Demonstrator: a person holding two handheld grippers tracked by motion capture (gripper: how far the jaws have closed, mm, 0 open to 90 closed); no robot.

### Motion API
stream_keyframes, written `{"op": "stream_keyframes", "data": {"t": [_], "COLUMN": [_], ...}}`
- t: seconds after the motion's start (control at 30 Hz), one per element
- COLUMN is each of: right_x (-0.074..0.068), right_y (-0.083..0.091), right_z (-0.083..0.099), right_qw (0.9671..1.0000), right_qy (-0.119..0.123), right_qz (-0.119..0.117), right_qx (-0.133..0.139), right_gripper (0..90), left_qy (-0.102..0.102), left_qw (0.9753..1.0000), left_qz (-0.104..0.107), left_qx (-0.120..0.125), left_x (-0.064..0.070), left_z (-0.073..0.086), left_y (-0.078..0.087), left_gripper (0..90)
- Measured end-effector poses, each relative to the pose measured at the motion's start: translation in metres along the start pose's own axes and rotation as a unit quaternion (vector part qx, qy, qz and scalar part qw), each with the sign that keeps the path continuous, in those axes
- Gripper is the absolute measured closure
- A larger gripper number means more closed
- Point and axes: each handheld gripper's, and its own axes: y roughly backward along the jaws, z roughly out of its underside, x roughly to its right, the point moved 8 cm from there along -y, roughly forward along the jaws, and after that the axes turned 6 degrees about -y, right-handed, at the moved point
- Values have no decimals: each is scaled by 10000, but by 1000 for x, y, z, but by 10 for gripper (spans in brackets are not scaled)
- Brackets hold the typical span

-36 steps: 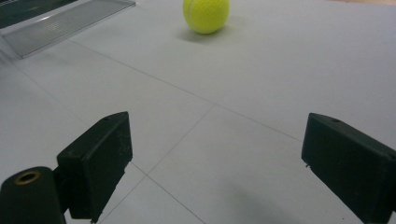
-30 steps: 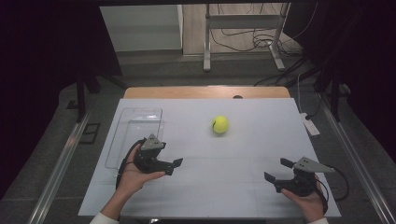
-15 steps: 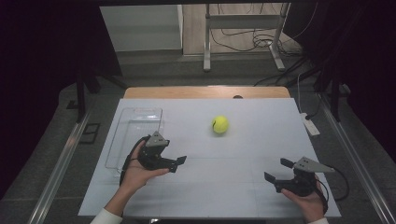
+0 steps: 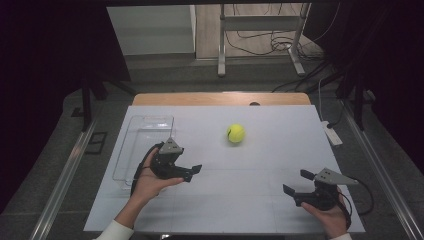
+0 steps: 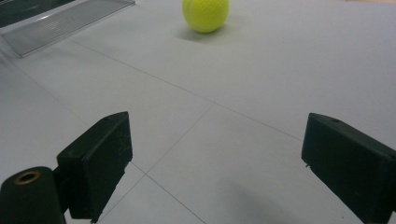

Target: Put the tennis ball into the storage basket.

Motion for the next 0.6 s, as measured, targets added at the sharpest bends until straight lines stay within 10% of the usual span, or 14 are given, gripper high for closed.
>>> {"op": "stream_keyframes", "data": {"t": [0.6], "right_x": [0], "right_y": [0], "right_z": [0], "right_qw": [10000], "right_qy": [-15], "right_qz": [-4], "right_qx": [4], "right_gripper": [90], "left_qy": [-87], "left_qw": [10000], "left_qz": [30], "left_qx": [-27], "left_x": [1], "left_z": [-14], "left_y": [-10], "left_gripper": [116]}}
